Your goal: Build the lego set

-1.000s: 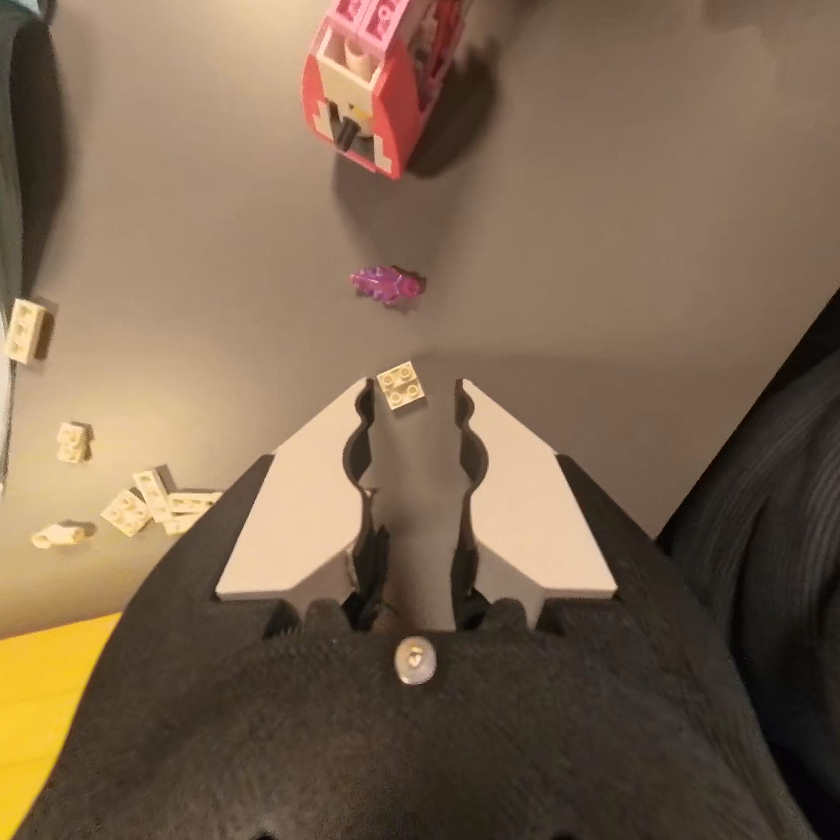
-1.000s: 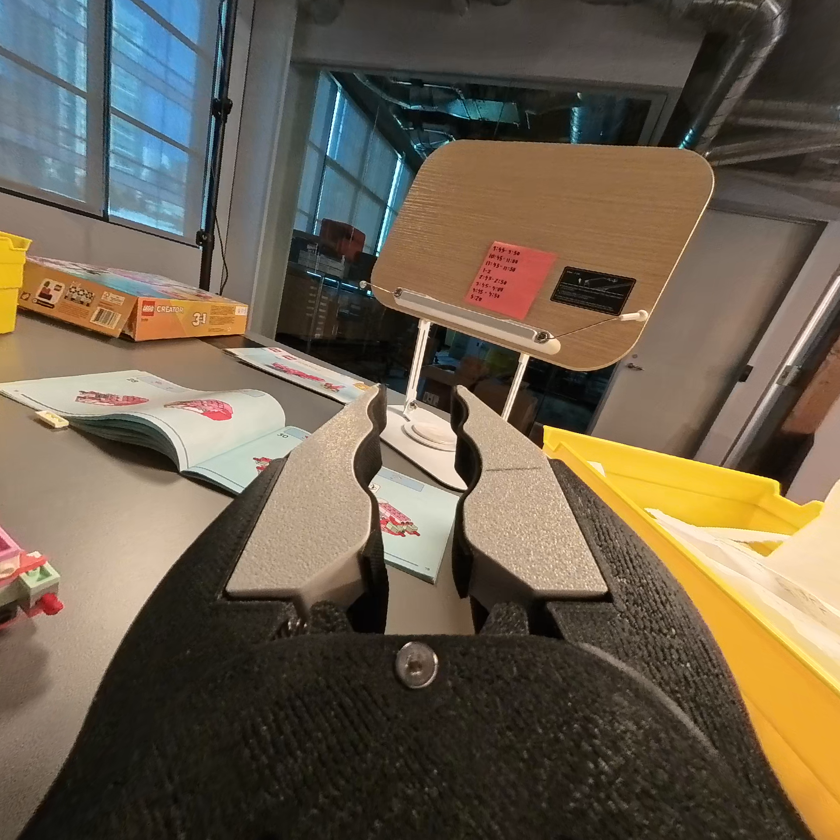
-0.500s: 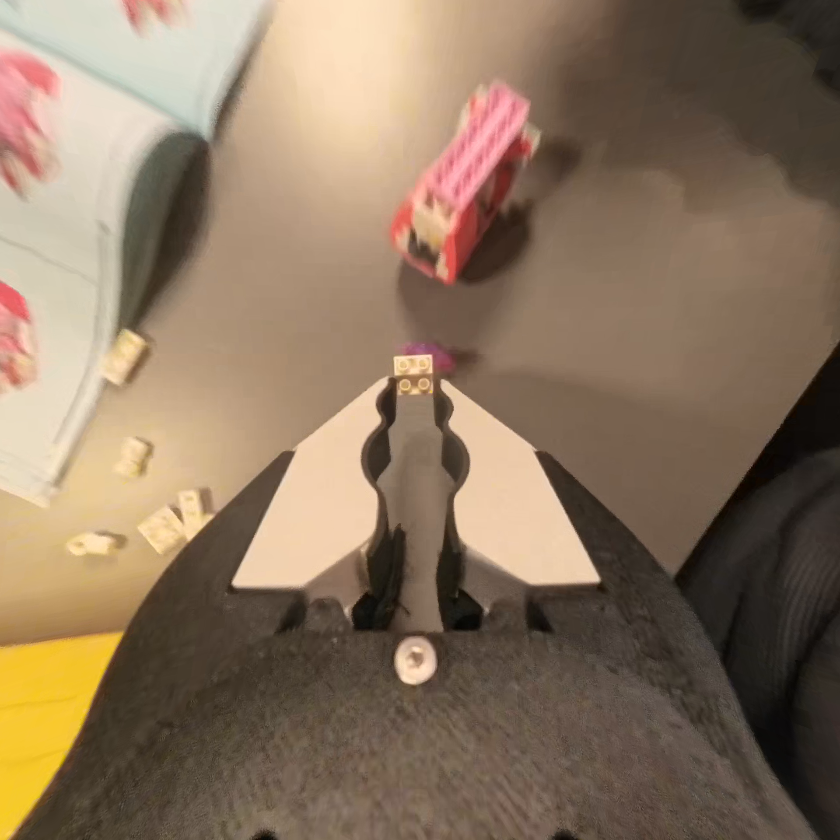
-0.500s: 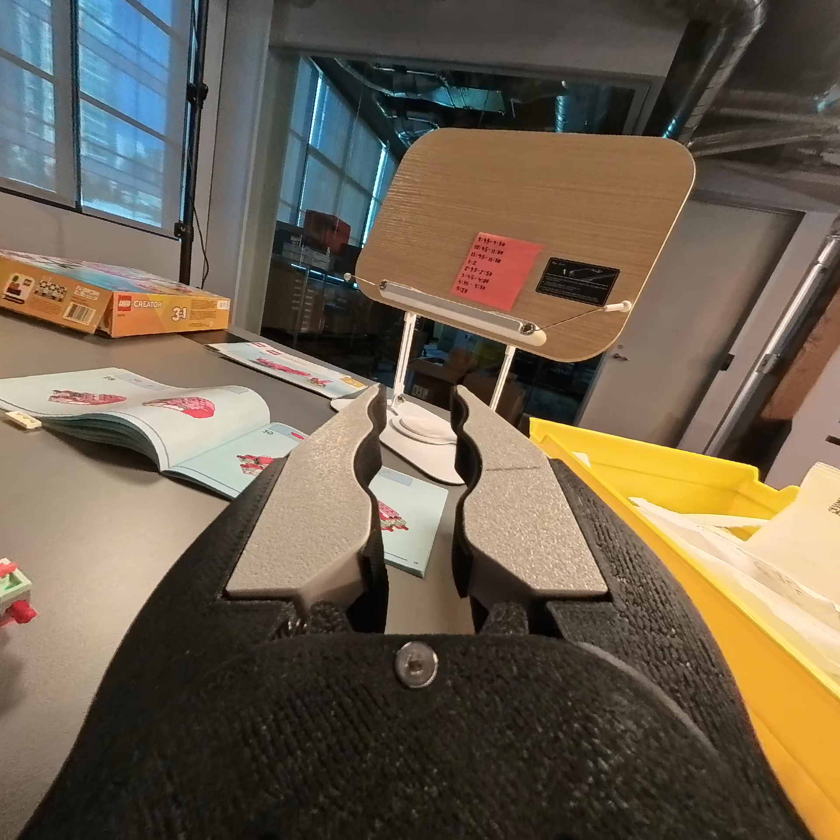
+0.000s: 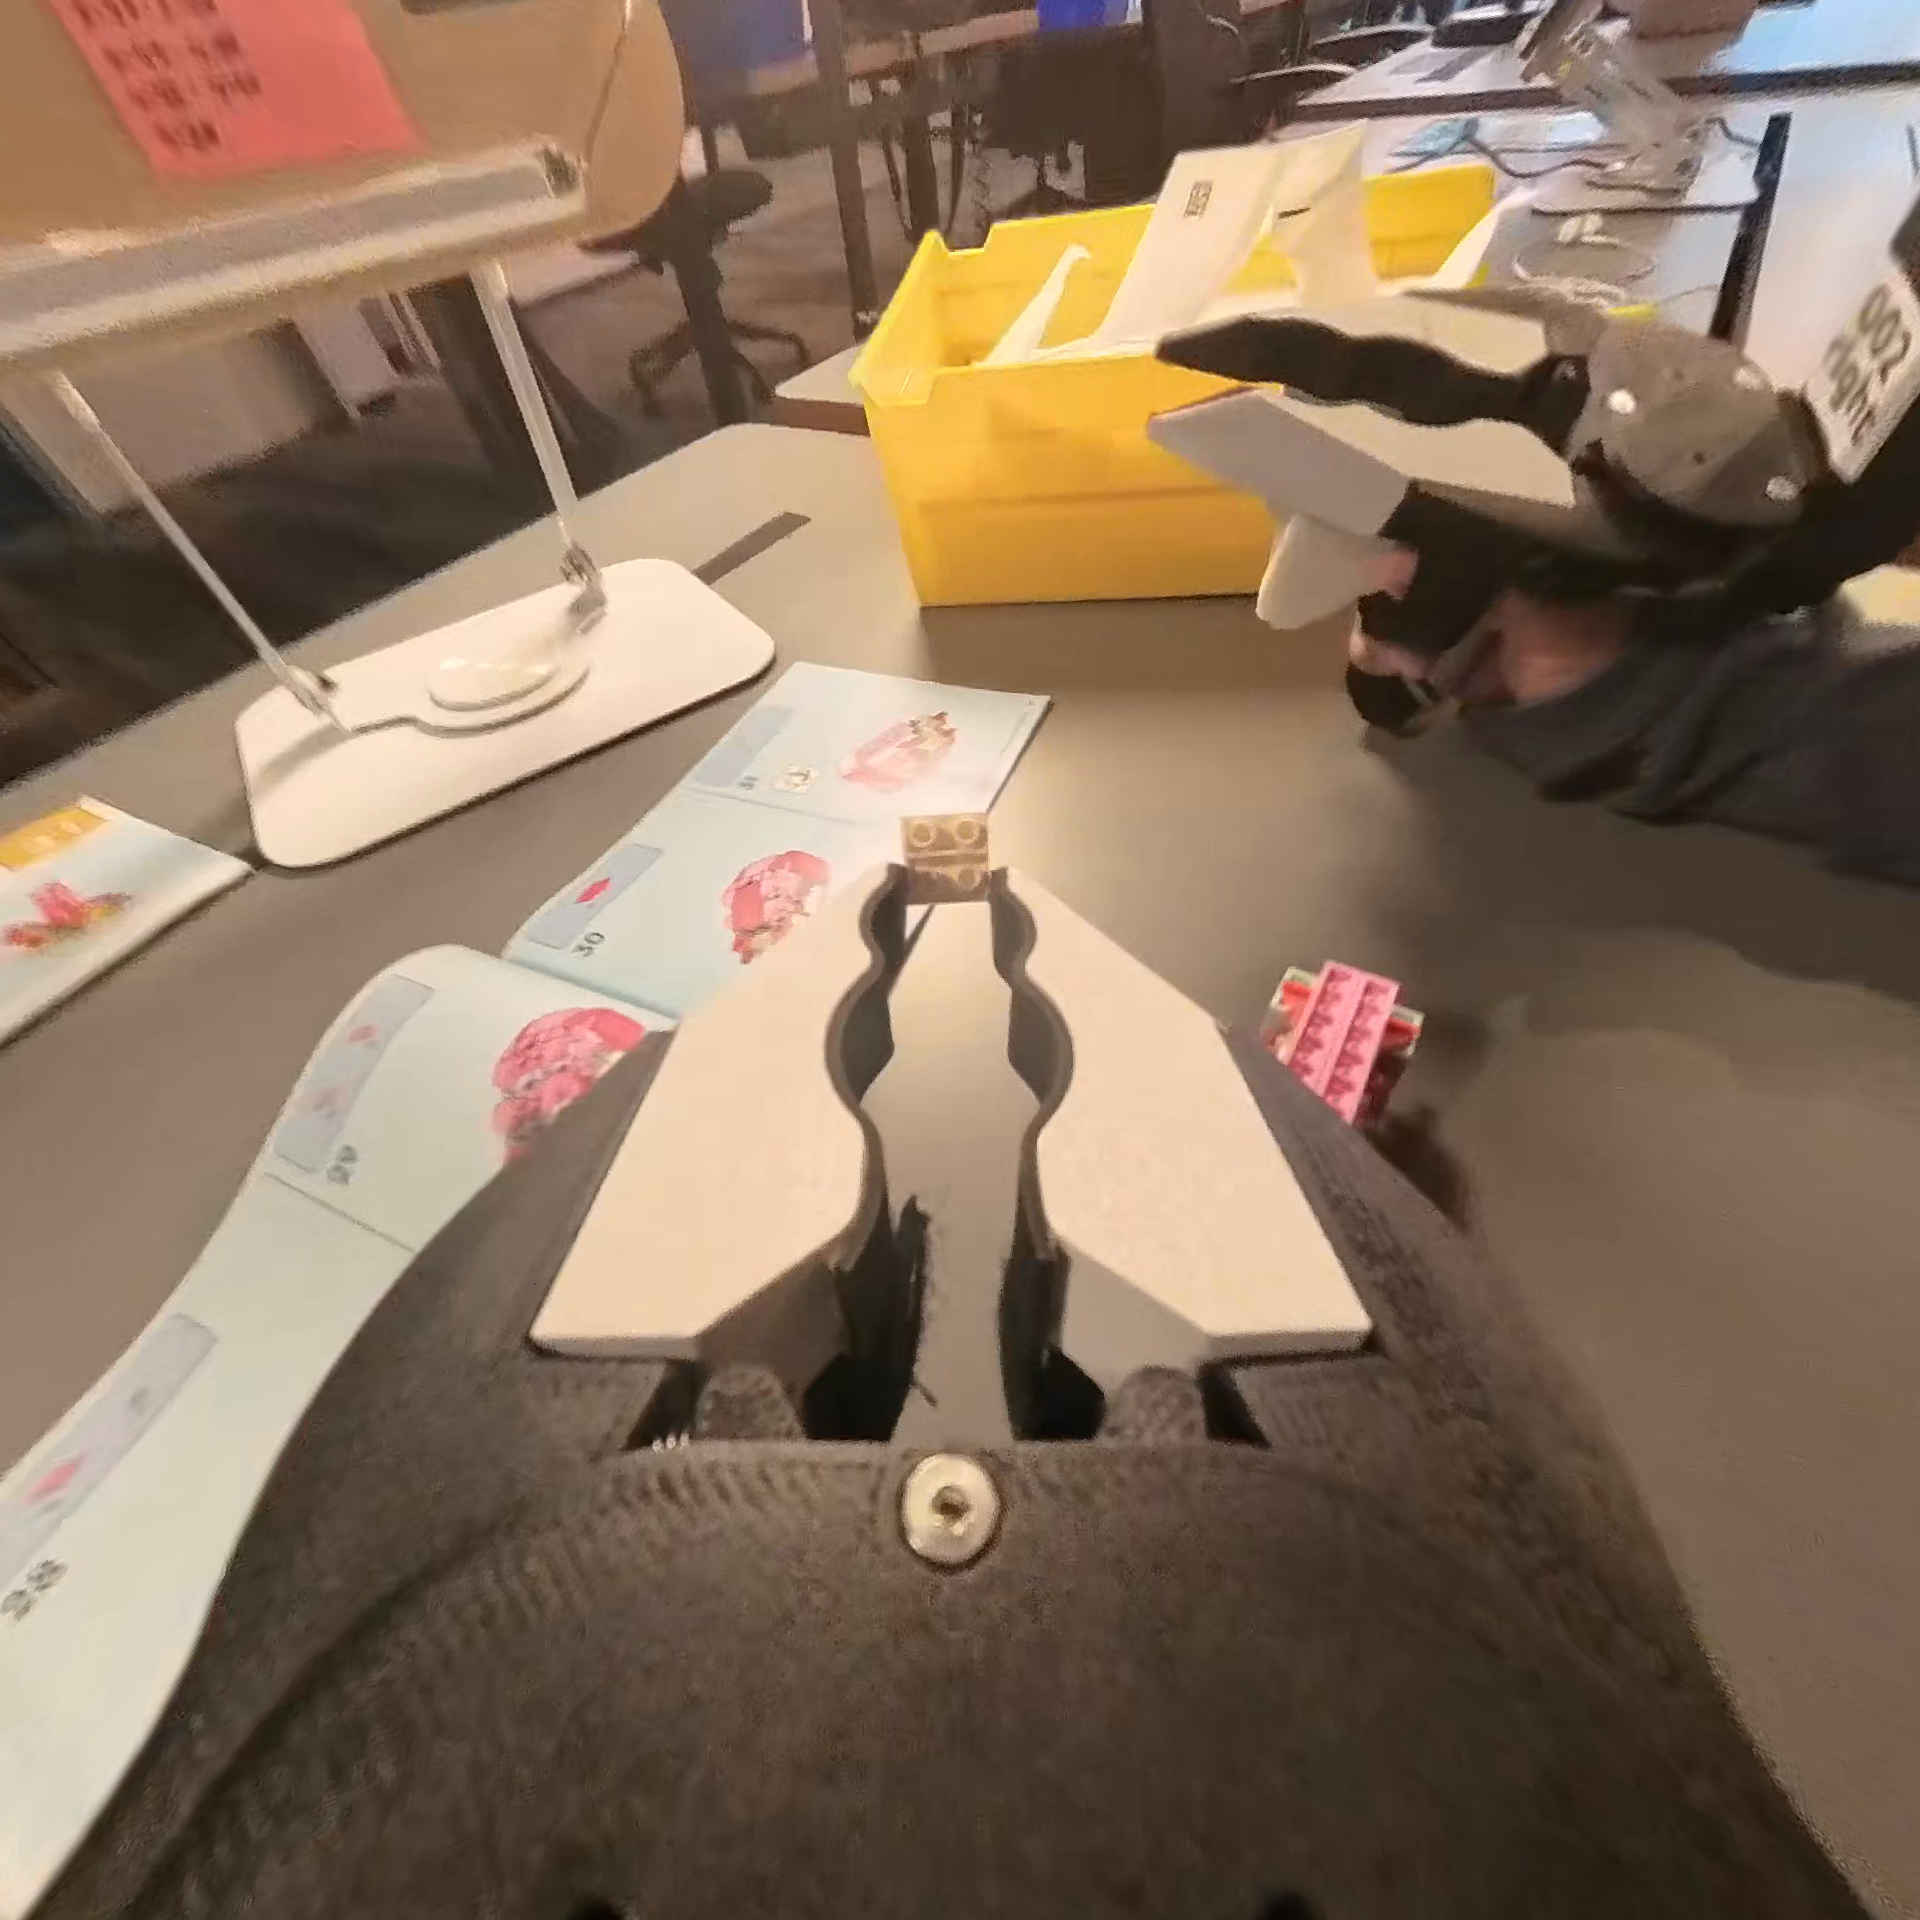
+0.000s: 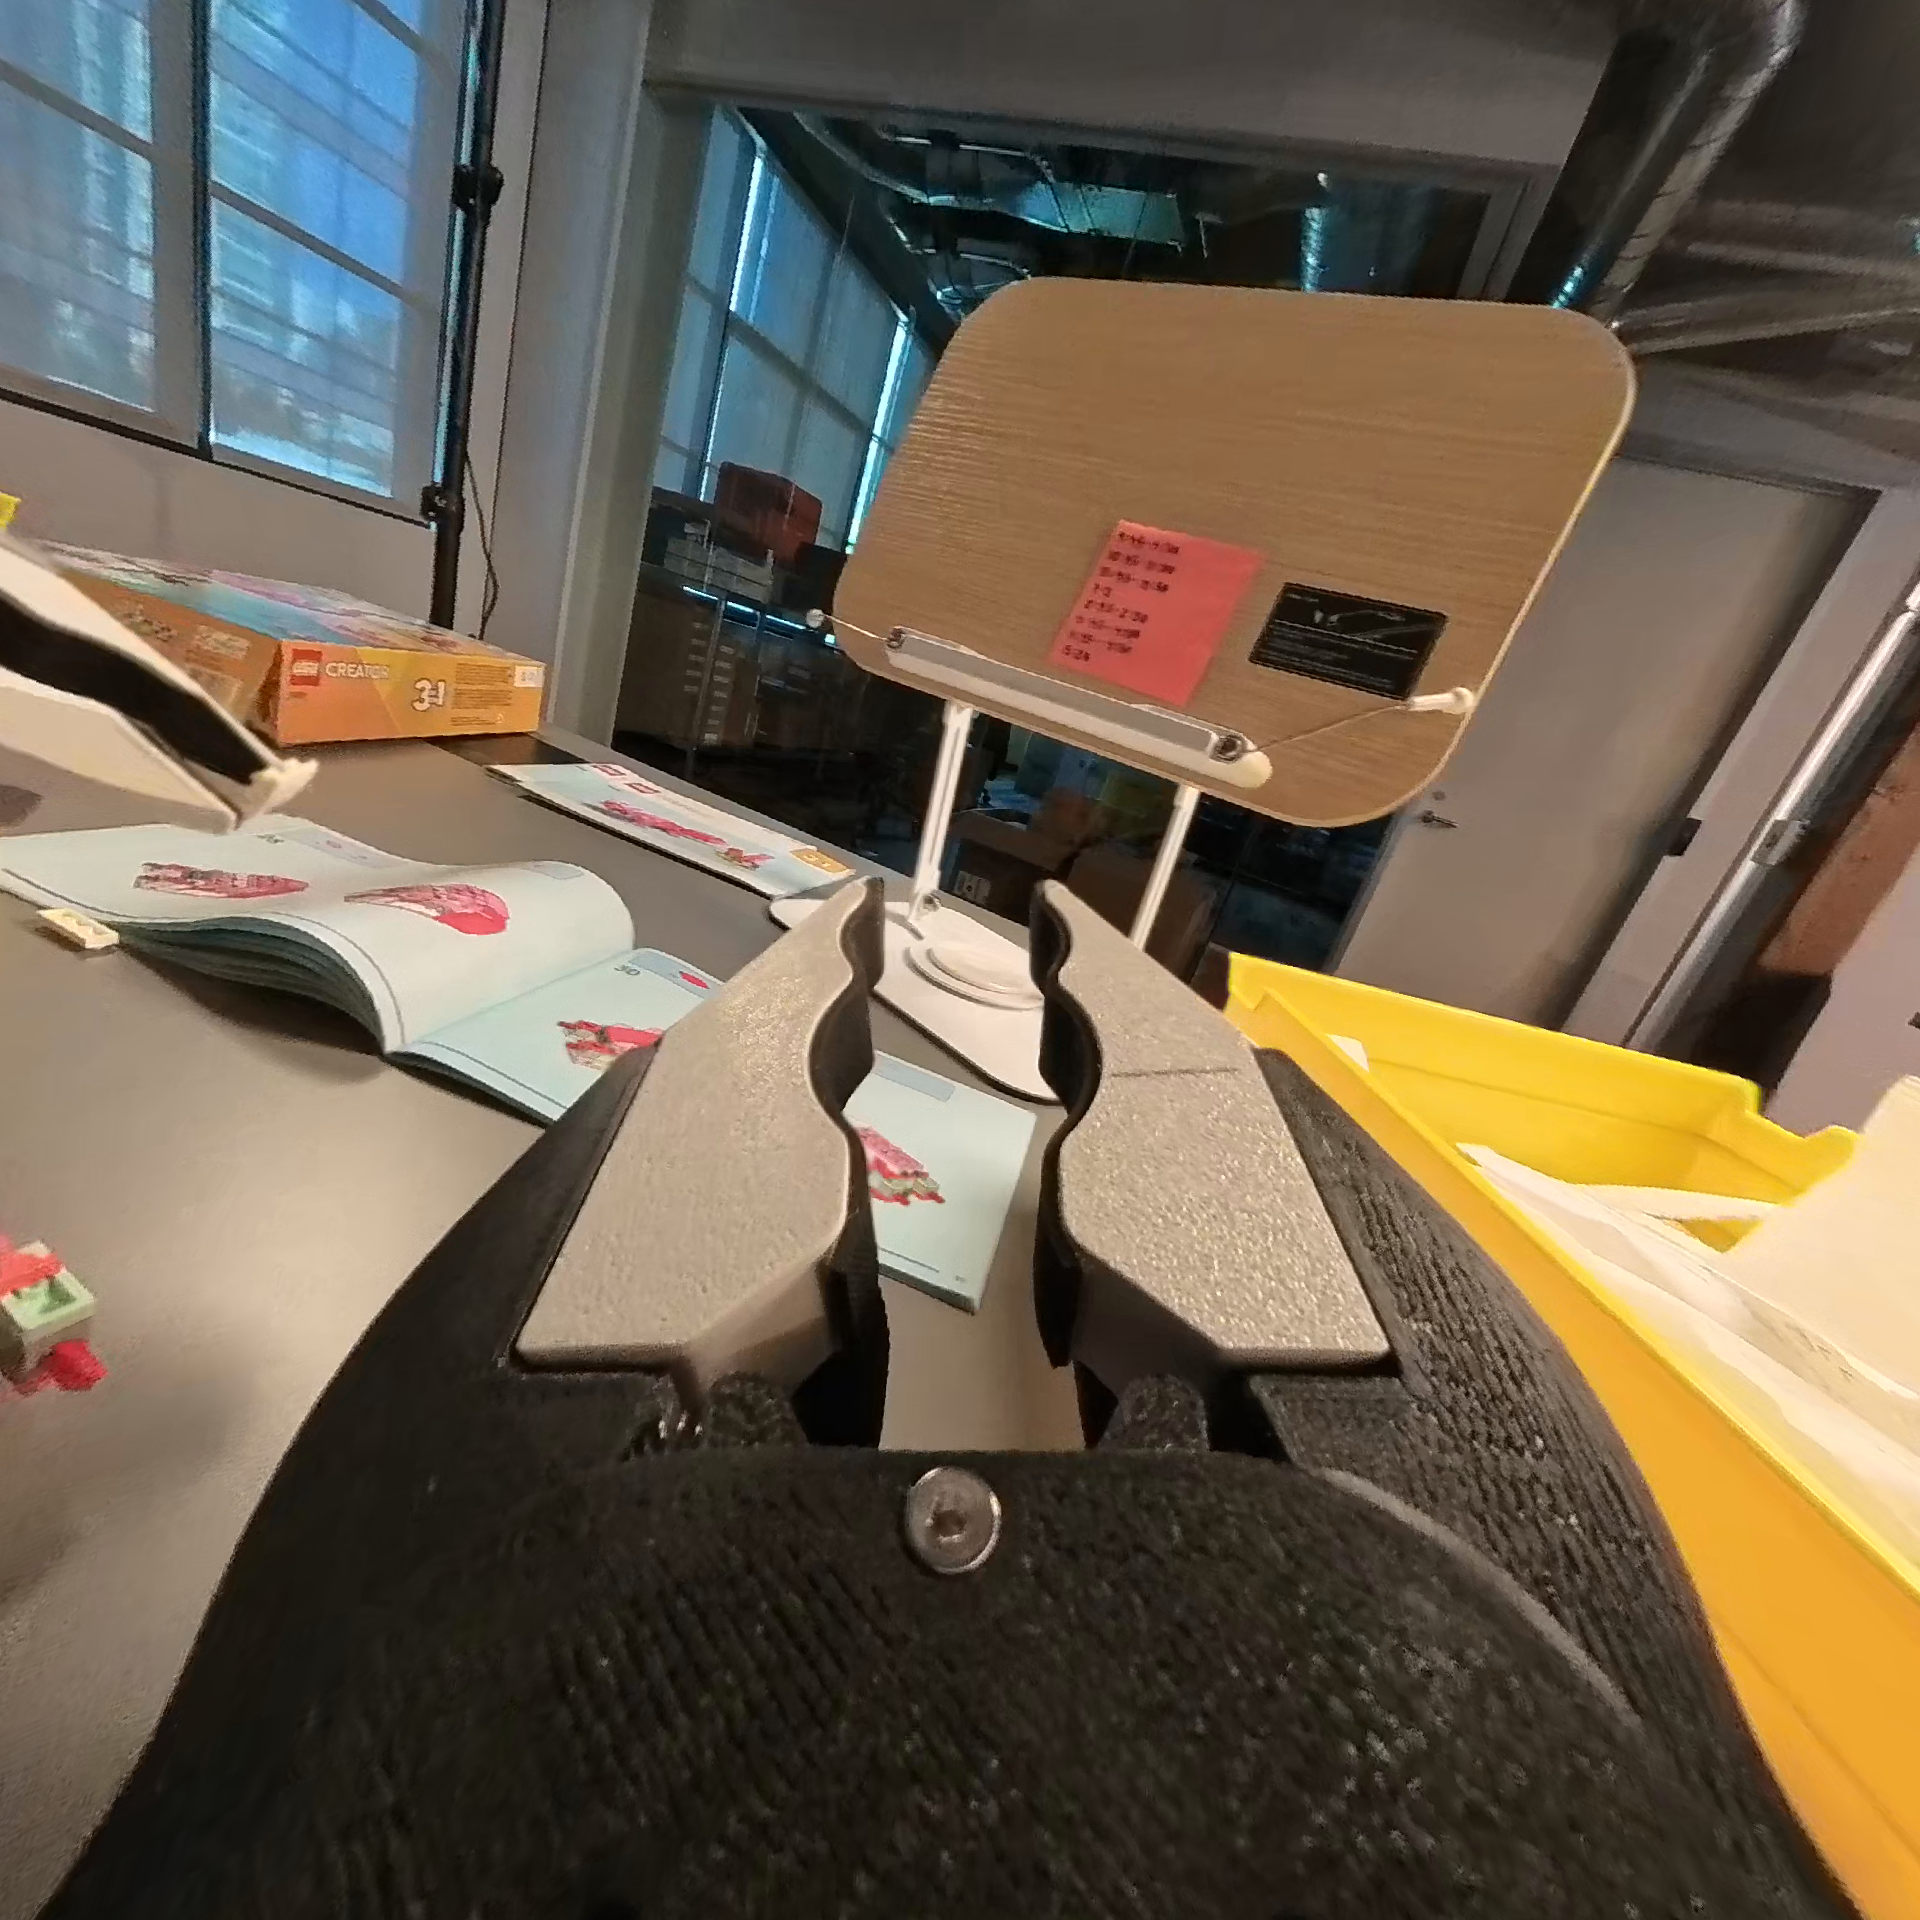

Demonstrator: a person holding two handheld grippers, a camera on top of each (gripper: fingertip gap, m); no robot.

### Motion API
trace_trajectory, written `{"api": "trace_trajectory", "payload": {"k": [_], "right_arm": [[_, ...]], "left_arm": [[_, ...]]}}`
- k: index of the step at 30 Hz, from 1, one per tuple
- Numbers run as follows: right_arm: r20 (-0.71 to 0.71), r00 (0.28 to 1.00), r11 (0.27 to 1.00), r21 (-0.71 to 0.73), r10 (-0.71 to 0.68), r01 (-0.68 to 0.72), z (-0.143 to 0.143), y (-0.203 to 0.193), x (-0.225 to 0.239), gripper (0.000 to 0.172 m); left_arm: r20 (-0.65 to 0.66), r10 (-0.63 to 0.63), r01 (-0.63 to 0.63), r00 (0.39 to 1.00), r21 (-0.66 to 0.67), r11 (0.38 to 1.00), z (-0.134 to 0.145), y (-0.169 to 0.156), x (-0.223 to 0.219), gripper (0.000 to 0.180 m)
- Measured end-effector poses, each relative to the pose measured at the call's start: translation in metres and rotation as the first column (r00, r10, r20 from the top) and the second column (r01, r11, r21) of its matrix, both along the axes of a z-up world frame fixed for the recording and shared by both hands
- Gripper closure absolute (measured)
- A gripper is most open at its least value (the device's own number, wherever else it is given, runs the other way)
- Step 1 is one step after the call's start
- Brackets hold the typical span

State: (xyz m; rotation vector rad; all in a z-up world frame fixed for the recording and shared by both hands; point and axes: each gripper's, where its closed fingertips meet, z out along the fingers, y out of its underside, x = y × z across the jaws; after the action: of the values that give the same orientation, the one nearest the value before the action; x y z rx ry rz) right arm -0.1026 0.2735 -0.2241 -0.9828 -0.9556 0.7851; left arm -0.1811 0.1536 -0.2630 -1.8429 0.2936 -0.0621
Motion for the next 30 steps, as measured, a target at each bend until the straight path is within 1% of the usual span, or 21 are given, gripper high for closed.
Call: {"api": "trace_trajectory", "payload": {"k": [2,3,5,6,7,9,11,12,16,18,19,20,22,24,25,27,28,29,30], "right_arm": [[0.019,0.999,0.999,0.003,0.033,-0.033,-0.001,-0.007,-0.005,0.146],[0.036,0.997,0.998,-0.009,0.065,-0.065,-0.003,-0.012,-0.007,0.149],[0.095,0.977,0.979,-0.088,0.19,-0.182,-0.01,-0.029,-0.014,0.159],[0.121,0.952,0.953,-0.158,0.28,-0.26,-0.014,-0.042,-0.018,0.162],[0.134,0.916,0.909,-0.245,0.377,-0.338,-0.018,-0.055,-0.021,0.162],[0.104,0.827,0.781,-0.412,0.552,-0.47,-0.017,-0.083,-0.023,0.16],[0.043,0.744,0.655,-0.51,0.667,-0.558,-0.011,-0.106,-0.022,0.158],[0.029,0.714,0.61,-0.544,0.7,-0.576,-0.011,-0.114,-0.022,0.156],[0.028,0.628,0.498,-0.636,0.778,-0.589,-0.021,-0.132,-0.023,0.156],[0.007,0.593,0.444,-0.671,0.805,-0.594,-0.023,-0.137,-0.022,0.157],[-0.004,0.583,0.428,-0.676,0.812,-0.6,-0.022,-0.138,-0.021,0.16],[-0.004,0.579,0.425,-0.675,0.815,-0.603,-0.022,-0.138,-0.02,0.162],[0.037,0.583,0.457,-0.662,0.812,-0.595,-0.026,-0.138,-0.02,0.165],[0.078,0.587,0.489,-0.646,0.806,-0.586,-0.03,-0.14,-0.021,0.164],[0.09,0.591,0.502,-0.638,0.802,-0.584,-0.031,-0.14,-0.021,0.168],[0.127,0.596,0.542,-0.595,0.793,-0.594,-0.031,-0.14,-0.02,0.168],[0.147,0.594,0.557,-0.575,0.791,-0.6,-0.032,-0.14,-0.019,0.169],[0.165,0.597,0.574,-0.556,0.785,-0.601,-0.033,-0.14,-0.019,0.169],[0.177,0.603,0.591,-0.535,0.778,-0.604,-0.034,-0.138,-0.019,0.169]], "left_arm": [[-0.048,-0.016,0.018,0.999,0.046,0.999,0.004,-0.004,0.003,0.165],[-0.059,-0.04,0.043,0.997,0.065,0.997,0.007,-0.006,0.009,0.165],[-0.101,-0.055,0.066,0.993,0.102,0.993,0.013,-0.008,0.018,0.165],[-0.143,-0.06,0.077,0.988,0.115,0.99,0.014,-0.009,0.023,0.165],[-0.194,-0.061,0.086,0.979,0.124,0.989,0.015,-0.009,0.027,0.165],[-0.311,-0.056,0.105,0.949,0.143,0.984,0.016,-0.011,0.034,0.164],[-0.411,-0.061,0.132,0.909,0.147,0.98,0.014,-0.012,0.042,0.164],[-0.455,-0.06,0.141,0.888,0.146,0.979,0.013,-0.012,0.046,0.164],[-0.626,-0.047,0.172,0.779,0.141,0.975,0.008,-0.013,0.056,0.164],[-0.68,-0.044,0.171,0.732,0.121,0.978,0.002,-0.012,0.057,0.164],[-0.7,-0.046,0.174,0.713,0.112,0.978,0.0,-0.011,0.058,0.164],[-0.716,-0.047,0.175,0.697,0.106,0.979,-0.002,-0.011,0.059,0.164],[-0.738,-0.041,0.179,0.674,0.109,0.978,-0.002,-0.012,0.06,0.164],[-0.74,-0.031,0.169,0.672,0.113,0.979,0.0,-0.011,0.06,0.164],[-0.738,-0.033,0.166,0.674,0.108,0.98,0.001,-0.011,0.06,0.164],[-0.752,-0.032,0.171,0.659,0.109,0.979,0.001,-0.012,0.06,0.164],[-0.748,-0.042,0.18,0.663,0.105,0.978,0.001,-0.013,0.062,0.164],[-0.726,-0.06,0.194,0.685,0.103,0.976,0.001,-0.014,0.063,0.166],[-0.679,-0.084,0.204,0.73,0.098,0.974,0.002,-0.015,0.063,0.163]]}}
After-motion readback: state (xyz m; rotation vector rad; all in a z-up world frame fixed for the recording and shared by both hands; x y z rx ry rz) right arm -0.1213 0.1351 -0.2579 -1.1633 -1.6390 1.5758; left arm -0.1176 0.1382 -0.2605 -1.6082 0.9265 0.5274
